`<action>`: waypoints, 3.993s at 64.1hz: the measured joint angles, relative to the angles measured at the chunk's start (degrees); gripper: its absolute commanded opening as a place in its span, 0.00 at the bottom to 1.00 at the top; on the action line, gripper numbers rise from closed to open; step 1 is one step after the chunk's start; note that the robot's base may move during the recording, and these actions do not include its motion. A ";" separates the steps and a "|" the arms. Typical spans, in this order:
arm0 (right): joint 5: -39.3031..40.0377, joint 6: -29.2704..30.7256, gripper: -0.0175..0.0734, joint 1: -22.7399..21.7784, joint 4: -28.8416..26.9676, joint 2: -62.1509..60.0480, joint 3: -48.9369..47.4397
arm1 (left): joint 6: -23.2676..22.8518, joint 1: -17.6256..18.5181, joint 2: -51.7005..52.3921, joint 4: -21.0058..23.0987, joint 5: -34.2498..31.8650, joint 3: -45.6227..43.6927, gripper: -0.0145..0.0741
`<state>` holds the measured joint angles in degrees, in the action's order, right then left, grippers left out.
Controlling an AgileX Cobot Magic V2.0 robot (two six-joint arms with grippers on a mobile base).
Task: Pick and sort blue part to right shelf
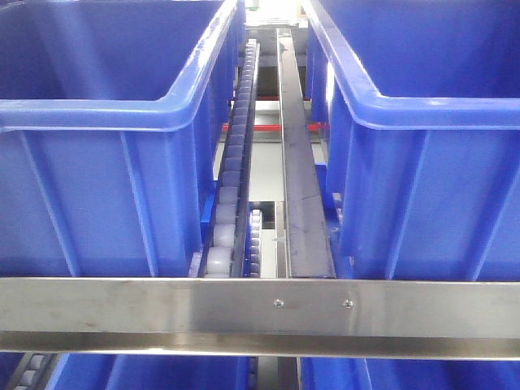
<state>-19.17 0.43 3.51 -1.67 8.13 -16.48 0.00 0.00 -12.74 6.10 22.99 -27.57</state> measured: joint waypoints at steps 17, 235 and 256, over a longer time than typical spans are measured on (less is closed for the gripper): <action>4.13 0.00 0.64 0.00 0.00 0.00 0.00 | 0.00 0.00 0.00 0.12 -1.23 0.00 0.60; 15.04 -0.43 0.25 -3.27 -3.34 16.69 -3.57 | 10.08 1.45 -15.83 10.20 -19.33 4.62 0.30; 11.32 -0.43 0.25 -3.27 -3.34 5.68 -1.01 | 10.08 1.37 -2.33 10.20 -18.16 11.52 0.30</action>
<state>-7.85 0.00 0.24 -5.02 13.81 -17.49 10.08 1.37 -15.06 16.30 4.83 -16.05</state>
